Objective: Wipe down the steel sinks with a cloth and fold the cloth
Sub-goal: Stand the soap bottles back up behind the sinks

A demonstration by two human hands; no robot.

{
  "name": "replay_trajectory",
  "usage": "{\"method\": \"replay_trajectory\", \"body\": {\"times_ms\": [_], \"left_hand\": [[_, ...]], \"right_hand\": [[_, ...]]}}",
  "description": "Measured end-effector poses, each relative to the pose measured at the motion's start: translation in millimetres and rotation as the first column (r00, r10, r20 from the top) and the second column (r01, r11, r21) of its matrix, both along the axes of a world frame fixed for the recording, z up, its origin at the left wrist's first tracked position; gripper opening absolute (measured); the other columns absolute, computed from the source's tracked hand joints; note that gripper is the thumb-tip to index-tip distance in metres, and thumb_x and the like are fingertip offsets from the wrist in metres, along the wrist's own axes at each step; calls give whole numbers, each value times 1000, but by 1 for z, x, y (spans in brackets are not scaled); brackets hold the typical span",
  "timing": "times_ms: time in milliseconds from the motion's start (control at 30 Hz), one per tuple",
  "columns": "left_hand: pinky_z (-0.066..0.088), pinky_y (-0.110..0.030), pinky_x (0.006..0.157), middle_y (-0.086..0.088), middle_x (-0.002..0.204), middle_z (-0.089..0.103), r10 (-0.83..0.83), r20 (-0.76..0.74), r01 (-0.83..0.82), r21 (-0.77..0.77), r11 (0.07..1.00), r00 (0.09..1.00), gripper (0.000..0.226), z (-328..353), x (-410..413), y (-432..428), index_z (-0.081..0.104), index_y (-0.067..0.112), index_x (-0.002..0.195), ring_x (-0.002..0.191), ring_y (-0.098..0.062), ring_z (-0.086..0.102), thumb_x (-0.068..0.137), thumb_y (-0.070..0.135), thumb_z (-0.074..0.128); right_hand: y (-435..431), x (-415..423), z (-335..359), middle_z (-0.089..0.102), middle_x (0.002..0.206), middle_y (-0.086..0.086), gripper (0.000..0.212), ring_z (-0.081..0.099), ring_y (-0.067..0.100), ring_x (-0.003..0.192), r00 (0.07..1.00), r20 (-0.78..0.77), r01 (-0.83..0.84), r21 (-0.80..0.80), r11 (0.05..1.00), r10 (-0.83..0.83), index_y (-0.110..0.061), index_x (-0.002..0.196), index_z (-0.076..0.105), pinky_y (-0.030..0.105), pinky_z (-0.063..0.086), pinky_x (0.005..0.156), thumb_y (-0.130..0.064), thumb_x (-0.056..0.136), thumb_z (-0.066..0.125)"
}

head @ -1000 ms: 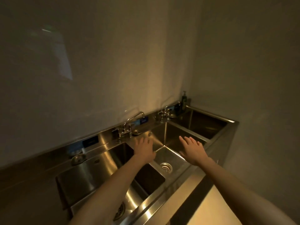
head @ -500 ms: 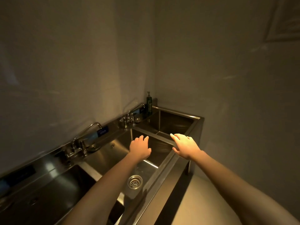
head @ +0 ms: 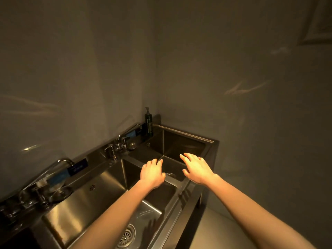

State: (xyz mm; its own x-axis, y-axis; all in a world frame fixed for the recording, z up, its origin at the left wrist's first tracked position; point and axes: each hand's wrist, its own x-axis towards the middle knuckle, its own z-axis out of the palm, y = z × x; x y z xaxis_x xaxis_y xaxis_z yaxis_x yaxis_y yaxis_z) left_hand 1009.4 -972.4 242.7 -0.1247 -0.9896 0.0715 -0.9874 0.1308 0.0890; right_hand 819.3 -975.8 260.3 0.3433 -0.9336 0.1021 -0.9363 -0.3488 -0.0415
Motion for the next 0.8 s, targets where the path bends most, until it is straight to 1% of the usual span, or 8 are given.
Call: {"method": "replay_trajectory", "body": {"times_ms": [233,400,533,633,800], "left_hand": [[15,-41,116,-7,156,19,69,2,-69,50,996,998,63,-38,-41,-69,20,19,150,144,-28,15,95,38,45],[9,-42,117,-8,158,13,167,5,-167,44,985,986,62,-35,-77,-131,17,18,151,145,-28,8,97,37,42],[9,-42,118,-8,157,14,228,24,-228,13,974,973,61,-30,-99,-172,17,18,150,145,-27,8,97,36,42],[10,-42,117,-9,157,14,255,50,-257,61,964,966,61,-35,-105,-189,17,18,150,145,-28,10,97,36,42],[17,-41,116,-10,157,15,333,62,-338,107,935,941,61,-48,-94,-229,16,18,150,143,-28,17,97,37,41]], "right_hand": [[-92,-50,-34,14,158,4,61,15,22,145,995,-29,-89,58,994,91,-21,151,15,41,17,117,-31,98,43],[-173,-96,-25,15,158,4,61,17,22,144,979,-82,-183,56,982,187,-20,151,15,40,19,116,-32,98,43],[-235,-115,-14,15,158,5,62,19,22,143,961,-106,-251,51,967,255,-19,151,15,41,20,115,-33,98,44],[-269,-115,-17,16,157,4,63,21,22,143,956,-67,-281,67,958,285,-19,151,17,42,22,115,-33,97,46],[-315,-96,-33,16,157,5,63,19,22,143,922,-64,-375,101,921,382,-20,151,15,41,21,116,-30,97,46]]}}
